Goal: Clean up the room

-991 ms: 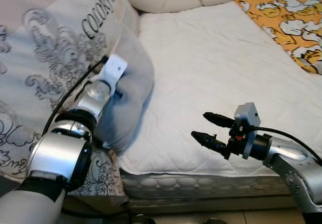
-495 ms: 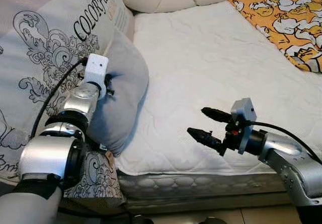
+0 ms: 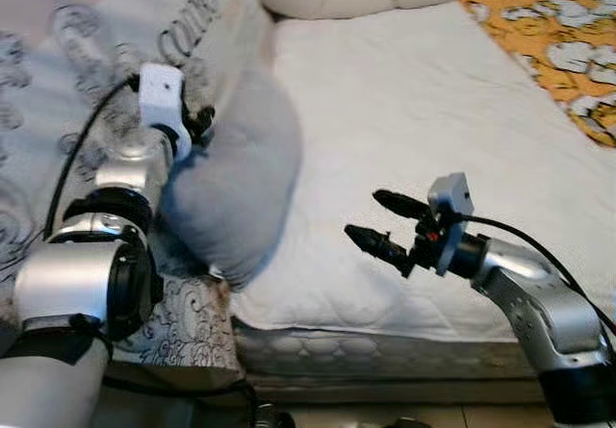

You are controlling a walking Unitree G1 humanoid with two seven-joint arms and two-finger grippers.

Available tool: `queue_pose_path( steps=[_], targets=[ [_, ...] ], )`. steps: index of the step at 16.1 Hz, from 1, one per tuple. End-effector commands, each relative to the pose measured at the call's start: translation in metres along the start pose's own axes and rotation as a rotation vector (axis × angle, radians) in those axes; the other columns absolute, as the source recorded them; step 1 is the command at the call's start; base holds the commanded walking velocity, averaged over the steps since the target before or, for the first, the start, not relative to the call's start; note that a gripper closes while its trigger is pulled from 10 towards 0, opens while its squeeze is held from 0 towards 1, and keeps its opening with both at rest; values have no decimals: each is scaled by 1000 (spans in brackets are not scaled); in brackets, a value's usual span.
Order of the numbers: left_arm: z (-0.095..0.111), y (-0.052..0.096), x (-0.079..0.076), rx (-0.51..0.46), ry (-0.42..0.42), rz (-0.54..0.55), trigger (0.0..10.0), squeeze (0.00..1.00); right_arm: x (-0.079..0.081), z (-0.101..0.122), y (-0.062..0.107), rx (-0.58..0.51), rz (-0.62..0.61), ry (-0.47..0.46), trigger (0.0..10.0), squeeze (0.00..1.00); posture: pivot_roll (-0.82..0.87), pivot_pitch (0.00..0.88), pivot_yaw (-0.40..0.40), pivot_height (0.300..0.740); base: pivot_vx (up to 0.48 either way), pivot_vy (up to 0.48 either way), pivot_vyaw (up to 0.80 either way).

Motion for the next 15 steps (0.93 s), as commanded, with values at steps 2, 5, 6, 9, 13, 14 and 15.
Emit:
queue_pose_path(
  steps=[2, 5, 6, 9, 13, 14, 15],
  targets=[
    [12, 0, -1, -38, 17, -31, 10000, 1000, 0, 3, -5, -11, -5, 23, 10000, 1000, -74, 0, 103, 740, 0, 0, 0],
    [21, 0, -8, -116, 49, -72, 10000, 1000, -2, 1, -5, -17, -49, 25, 10000, 1000, -72, 0, 106, 740, 0, 0, 0],
    [18, 0, -14, -126, 78, -115, 10000, 1000, -3, -1, -5, -14, -80, 25, 10000, 1000, -67, 0, 101, 740, 0, 0, 0],
    [16, 3, -29, -260, 50, -132, 10000, 1000, -10, -4, -8, -28, -196, 21, 10000, 1000, -56, 0, 90, 740, 0, 0, 0],
    [9, 18, -52, -288, 61, -272, 10000, 1000, -18, -6, -4, -12, -415, 12, 10000, 1000, -53, 0, 74, 740, 0, 0, 0],
    [-11, 34, -59, -285, 80, -279, 10000, 1000, -23, -7, 3, -12, -537, 8, 10000, 1000, -44, 0, 53, 740, 0, 0, 0],
    [-20, 44, -63, -293, 66, -280, 10000, 1000, -24, -8, 8, -21, -594, 4, 10000, 1000, -39, 0, 38, 740, 0, 0, 0]
  ],
)
Point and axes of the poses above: a point about 5 cm out from each wrist's last joint towards the gripper, its own y axis pointing back from the gripper into the wrist, its own z axis along the axis of the wrist's last joint, x = y × z, the point moved 2 cm from there along -y, pointing out of the wrist towards the gripper, and after that the axes turned 13 degrees about y, right-handed, at the moved point
